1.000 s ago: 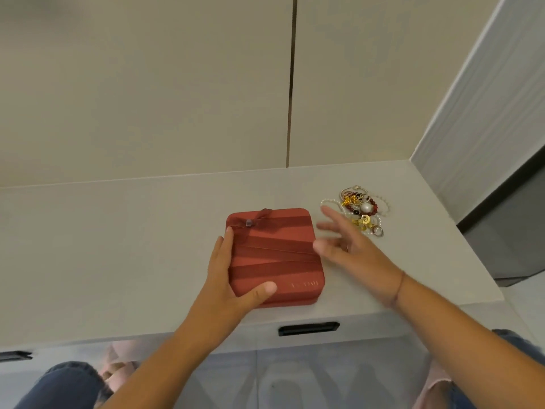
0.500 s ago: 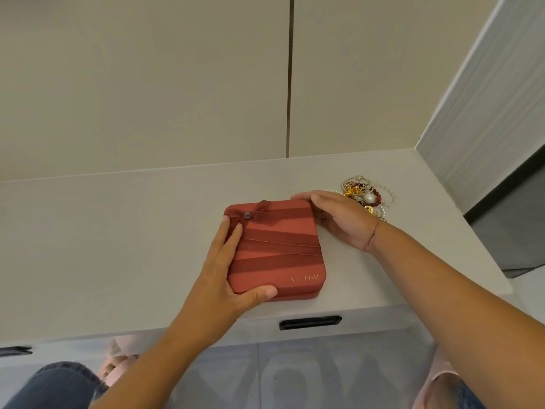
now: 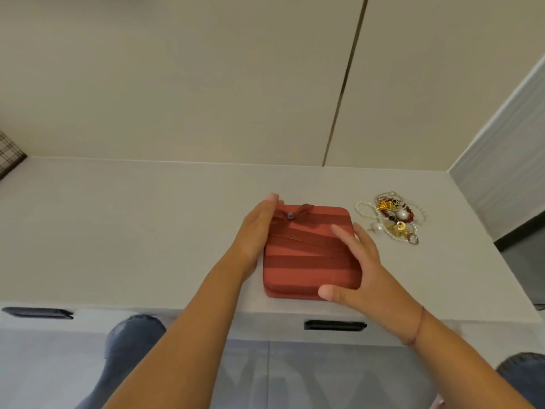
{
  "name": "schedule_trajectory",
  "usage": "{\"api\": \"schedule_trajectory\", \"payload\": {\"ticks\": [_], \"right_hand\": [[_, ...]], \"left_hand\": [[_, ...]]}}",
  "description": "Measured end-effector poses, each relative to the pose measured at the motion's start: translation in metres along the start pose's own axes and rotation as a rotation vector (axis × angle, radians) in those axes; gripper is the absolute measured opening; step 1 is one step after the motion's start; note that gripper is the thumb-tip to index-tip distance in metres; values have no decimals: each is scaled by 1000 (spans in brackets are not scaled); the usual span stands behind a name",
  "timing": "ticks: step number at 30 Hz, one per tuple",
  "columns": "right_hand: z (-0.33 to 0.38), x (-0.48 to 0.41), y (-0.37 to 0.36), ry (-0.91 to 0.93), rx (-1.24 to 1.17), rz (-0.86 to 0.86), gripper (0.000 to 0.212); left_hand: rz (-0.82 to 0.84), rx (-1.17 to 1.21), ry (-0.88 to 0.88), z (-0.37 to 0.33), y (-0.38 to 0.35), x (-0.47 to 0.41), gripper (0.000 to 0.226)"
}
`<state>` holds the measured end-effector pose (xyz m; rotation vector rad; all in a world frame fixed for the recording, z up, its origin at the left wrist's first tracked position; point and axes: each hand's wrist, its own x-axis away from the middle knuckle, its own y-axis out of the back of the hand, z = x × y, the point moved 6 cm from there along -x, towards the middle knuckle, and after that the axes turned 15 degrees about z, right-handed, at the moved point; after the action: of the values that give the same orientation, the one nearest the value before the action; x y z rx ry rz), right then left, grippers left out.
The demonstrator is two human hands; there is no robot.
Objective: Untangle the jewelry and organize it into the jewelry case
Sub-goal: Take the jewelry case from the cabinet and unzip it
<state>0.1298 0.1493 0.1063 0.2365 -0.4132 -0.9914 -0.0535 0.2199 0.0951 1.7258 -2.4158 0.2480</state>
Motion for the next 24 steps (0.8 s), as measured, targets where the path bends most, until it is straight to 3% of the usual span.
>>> {"api": "schedule_trajectory", "payload": {"ticks": [3, 9, 13, 15, 18, 24], "right_hand": [[-5, 1, -2, 5, 136, -28, 96], [-4, -2, 17, -30, 235, 19, 93], [1, -2, 24, -51, 280, 82, 91], [5, -3, 20, -56, 362, 69, 105], [7, -6, 10, -73, 413, 21, 122], [9, -6, 7, -46, 420, -66, 111]], "left_hand": [[12, 48, 14, 7, 5, -10, 54], [27, 60, -25, 10, 15, -13, 59], [26, 62, -57, 15, 24, -13, 51], [42, 36, -55, 18, 28, -16, 44], [138, -39, -60, 19, 34, -22, 41], [349, -307, -16, 8, 44, -35, 34]]}}
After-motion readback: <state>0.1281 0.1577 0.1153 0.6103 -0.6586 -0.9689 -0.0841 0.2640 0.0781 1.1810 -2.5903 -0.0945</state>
